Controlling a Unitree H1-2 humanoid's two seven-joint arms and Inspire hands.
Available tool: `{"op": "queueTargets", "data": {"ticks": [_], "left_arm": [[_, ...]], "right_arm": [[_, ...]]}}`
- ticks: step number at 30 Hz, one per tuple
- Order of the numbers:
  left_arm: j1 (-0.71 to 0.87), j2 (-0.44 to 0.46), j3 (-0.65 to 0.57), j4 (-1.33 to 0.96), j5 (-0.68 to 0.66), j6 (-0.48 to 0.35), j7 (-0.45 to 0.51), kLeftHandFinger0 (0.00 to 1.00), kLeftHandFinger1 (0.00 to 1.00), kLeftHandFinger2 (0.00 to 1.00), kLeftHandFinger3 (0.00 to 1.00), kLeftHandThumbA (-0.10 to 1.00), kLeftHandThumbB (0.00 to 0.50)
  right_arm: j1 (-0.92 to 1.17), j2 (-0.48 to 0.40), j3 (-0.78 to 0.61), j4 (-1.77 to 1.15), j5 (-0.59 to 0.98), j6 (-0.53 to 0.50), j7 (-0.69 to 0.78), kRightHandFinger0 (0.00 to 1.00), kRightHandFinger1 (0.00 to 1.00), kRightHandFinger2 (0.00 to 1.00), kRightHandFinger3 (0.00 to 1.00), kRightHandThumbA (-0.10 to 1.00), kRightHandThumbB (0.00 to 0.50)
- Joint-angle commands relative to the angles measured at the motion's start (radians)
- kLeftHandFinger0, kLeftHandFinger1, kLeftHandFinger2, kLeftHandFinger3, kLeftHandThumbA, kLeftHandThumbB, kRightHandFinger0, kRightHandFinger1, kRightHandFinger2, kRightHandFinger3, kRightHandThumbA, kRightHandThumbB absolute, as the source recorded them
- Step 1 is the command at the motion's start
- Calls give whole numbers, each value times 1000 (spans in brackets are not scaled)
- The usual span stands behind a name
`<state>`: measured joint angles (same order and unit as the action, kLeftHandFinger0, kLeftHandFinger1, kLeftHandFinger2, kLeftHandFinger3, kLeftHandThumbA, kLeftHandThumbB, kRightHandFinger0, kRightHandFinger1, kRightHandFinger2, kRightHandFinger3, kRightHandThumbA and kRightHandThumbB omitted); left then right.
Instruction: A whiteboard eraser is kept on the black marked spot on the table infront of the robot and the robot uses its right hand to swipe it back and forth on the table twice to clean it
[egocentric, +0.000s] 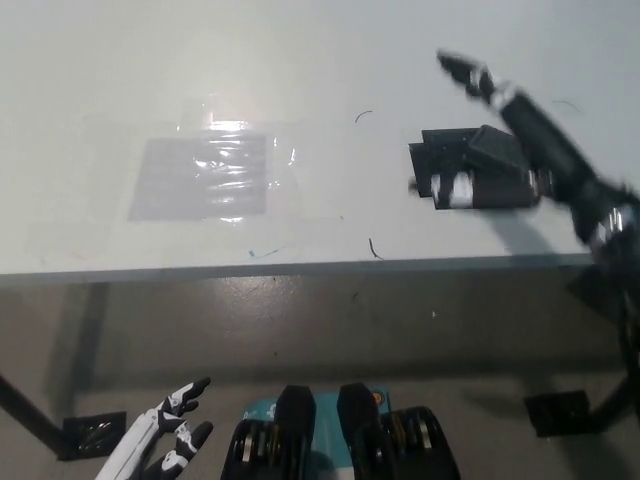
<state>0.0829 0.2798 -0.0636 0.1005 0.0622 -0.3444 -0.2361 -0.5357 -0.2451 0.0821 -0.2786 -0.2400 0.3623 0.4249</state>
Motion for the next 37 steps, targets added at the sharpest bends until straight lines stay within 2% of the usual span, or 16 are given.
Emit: {"op": "queueTargets", "data": {"ticks": [1,2,4,5,6,7,8,9,10,11,12,15,16,21,28,37], "left_arm": [[12,14,0,-28,-25,-17,-12,1000,1000,1000,1000,817,420],[21,13,-2,-30,-24,-19,-12,1000,1000,1000,1000,821,418],[33,7,-7,-29,-21,-25,-10,1000,1000,1000,1000,822,417],[35,5,-8,-28,-18,-29,-9,1000,1000,1000,1000,824,416],[40,4,-9,-27,-17,-33,-9,1000,1000,1000,1000,826,416],[44,2,-11,-25,-16,-36,-9,1000,1000,1000,1000,827,416],[46,3,-12,-26,-12,-34,-8,1000,1000,1000,1000,831,416],[46,3,-12,-25,-10,-35,-8,1000,1000,1000,1000,832,415],[43,4,-12,-20,-8,-41,-8,1000,1000,1000,1000,841,407],[38,3,-11,-12,-8,-47,-7,1000,1000,1000,1000,844,408],[37,0,-11,-10,-4,-47,-3,1000,1000,1000,1000,856,414],[39,-2,-11,-6,-1,-53,-2,1000,1000,1000,1000,863,411],[44,-3,-13,-3,-1,-59,-3,1000,1000,1000,1000,864,409],[60,-7,-9,0,-1,-67,0,1000,1000,1000,1000,862,408],[49,-5,-7,7,-3,-69,-1,1000,1000,1000,1000,851,407],[44,-10,-10,18,-4,-72,-2,1000,1000,1000,1000,846,404]], "right_arm": [[466,151,-38,-671,316,-660,-287,1000,1000,1000,1000,1000,475],[547,174,23,-671,334,-735,-291,1000,1000,1000,1000,1000,425],[638,154,58,-671,368,-794,-276,1000,1000,1000,1000,910,422],[743,191,91,-671,344,-822,-278,1000,1000,1000,1000,1000,493],[812,217,100,-671,317,-832,-272,1000,1000,1000,1000,1000,440],[836,223,97,-671,305,-832,-263,1000,1000,1000,1000,1000,420],[862,208,83,-671,294,-819,-256,1000,1000,1000,1000,1000,364],[869,195,76,-671,295,-810,-248,1000,1000,1000,1000,1000,355],[865,179,66,-664,328,-741,-224,1000,1000,1000,1000,946,379],[866,187,55,-611,338,-736,-213,1000,1000,1000,1000,985,385],[871,204,39,-513,308,-773,-210,1000,1000,1000,1000,1000,362],[852,237,5,-303,224,-825,-231,1000,1000,1000,1000,1000,399],[827,257,-17,-128,239,-832,-228,1000,1000,1000,1000,1000,336],[738,247,-28,275,185,-832,-239,1000,1000,1000,1000,1000,312],[699,248,-35,442,177,-832,-224,1000,1000,1000,1000,1000,336],[673,252,-46,471,181,-832,-224,1000,1000,1000,1000,1000,304]]}}
